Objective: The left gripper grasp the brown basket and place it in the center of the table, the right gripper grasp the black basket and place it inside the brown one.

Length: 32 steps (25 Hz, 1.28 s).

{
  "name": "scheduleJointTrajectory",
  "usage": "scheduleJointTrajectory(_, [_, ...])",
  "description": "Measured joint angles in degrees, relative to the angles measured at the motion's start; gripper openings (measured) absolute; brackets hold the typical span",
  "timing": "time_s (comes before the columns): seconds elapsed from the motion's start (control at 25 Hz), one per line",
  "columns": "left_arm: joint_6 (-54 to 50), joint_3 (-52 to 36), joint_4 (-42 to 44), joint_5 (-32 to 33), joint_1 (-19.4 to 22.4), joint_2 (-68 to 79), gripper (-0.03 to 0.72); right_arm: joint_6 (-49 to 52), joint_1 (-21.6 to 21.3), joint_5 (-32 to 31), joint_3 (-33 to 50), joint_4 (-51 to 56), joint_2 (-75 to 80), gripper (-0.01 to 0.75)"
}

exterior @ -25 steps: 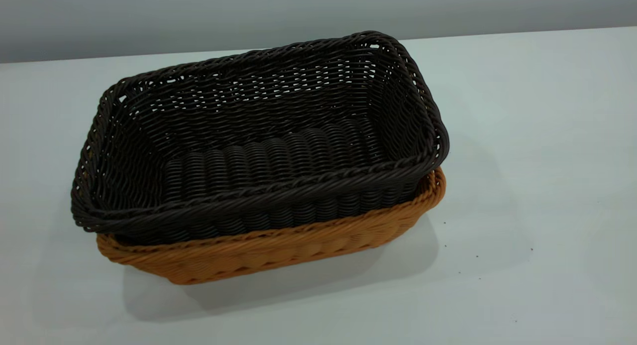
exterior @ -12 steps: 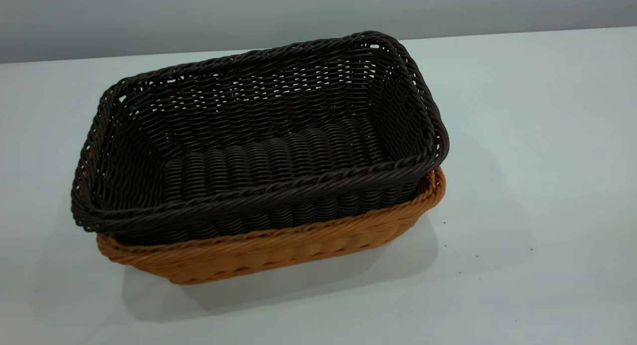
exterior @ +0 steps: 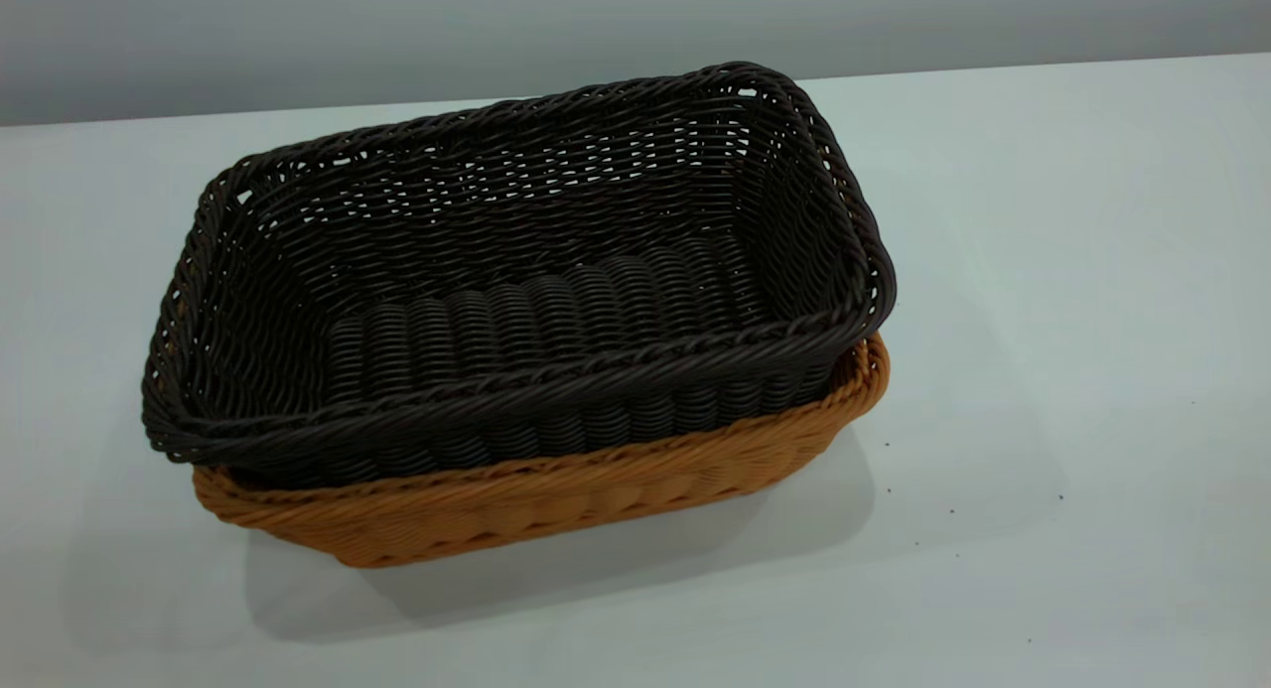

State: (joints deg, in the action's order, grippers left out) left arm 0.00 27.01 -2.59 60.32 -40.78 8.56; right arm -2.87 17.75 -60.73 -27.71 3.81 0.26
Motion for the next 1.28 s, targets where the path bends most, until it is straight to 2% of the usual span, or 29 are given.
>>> scheduleJointTrajectory(0.16, [0.00, -1.43, 0.00, 1.78, 0.00, -3.06, -0.001, 0.05, 0.00, 0.00, 0.00, 0.00, 0.00, 0.004])
scheduleJointTrajectory(0.4, [0.00, -1.38, -0.06, 1.14, 0.00, -7.16, -0.001, 0.19, 0.00, 0.00, 0.00, 0.36, 0.00, 0.004])
scheduleJointTrajectory(0.92, [0.00, -1.38, 0.00, 1.34, 0.88, -8.22, -0.001, 0.22, -0.75, 0.02, 0.00, 0.36, 0.00, 0.004])
scheduleJointTrajectory(1.08, [0.00, -1.38, -0.03, 1.34, 6.48, -8.22, -0.001, 0.22, -4.91, 0.06, 0.00, 0.40, 0.05, 0.004])
scheduleJointTrajectory(1.28, [0.00, -1.38, -0.03, 1.29, 18.38, -8.22, -0.001, 0.22, -13.45, 0.06, 0.00, 0.43, 0.05, 0.004])
